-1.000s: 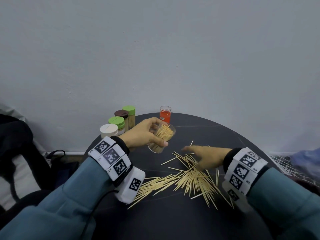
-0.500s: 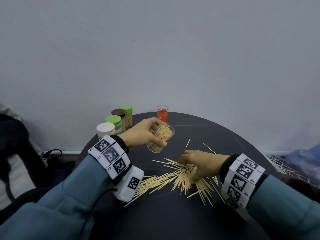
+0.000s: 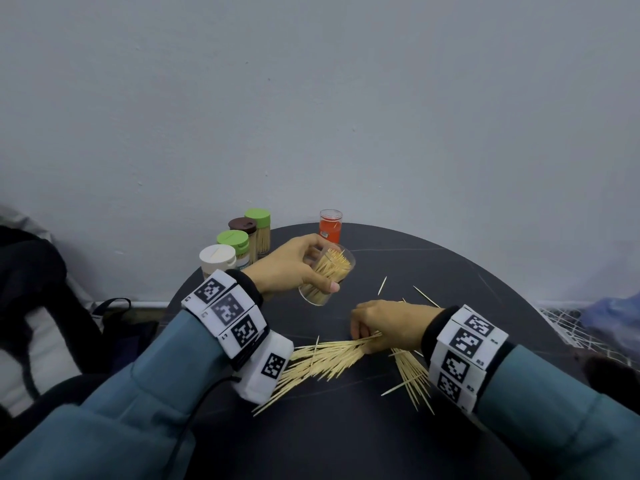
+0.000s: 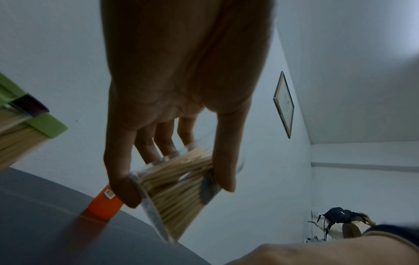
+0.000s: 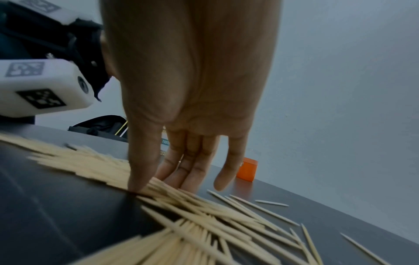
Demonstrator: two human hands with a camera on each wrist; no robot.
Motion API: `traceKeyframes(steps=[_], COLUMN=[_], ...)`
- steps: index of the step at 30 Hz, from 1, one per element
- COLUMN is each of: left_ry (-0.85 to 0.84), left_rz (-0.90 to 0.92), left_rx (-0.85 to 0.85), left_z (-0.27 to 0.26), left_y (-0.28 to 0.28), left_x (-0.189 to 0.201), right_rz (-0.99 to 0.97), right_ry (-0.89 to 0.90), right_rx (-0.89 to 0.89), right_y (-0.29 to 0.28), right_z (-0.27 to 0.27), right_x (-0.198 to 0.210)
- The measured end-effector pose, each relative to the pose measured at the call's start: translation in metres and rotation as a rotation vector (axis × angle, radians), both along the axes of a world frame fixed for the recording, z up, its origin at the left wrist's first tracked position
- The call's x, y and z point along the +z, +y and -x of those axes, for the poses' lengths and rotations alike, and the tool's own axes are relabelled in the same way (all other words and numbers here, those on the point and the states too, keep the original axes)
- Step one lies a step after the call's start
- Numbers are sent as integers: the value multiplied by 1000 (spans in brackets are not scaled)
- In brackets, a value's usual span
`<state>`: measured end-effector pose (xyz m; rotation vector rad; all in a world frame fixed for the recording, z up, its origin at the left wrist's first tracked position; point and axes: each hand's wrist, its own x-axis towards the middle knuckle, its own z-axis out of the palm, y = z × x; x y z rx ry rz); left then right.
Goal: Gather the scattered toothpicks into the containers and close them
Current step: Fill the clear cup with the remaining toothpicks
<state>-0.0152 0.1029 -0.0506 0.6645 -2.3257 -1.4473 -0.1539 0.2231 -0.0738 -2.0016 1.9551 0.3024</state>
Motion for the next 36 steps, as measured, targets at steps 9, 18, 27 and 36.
traceKeyframes(steps=[9,18,27,36], left_ry=[21,22,11,1], left_rz=[-9,-17,-13,-13], left_rx=[0,3,3,4], left_z=[-2,-7,-8,-8], left_y=[-2,-5,-5,-5], left_x=[0,1,1,2], right_rz=[4,1,-13,-21], right_ry=[-30,-28,143,208], right_rx=[47,126,158,163], right_y=[0,-14,-11,-7], right_z=[-5,-29,-34,-31], right_x=[1,-3,-6,-12])
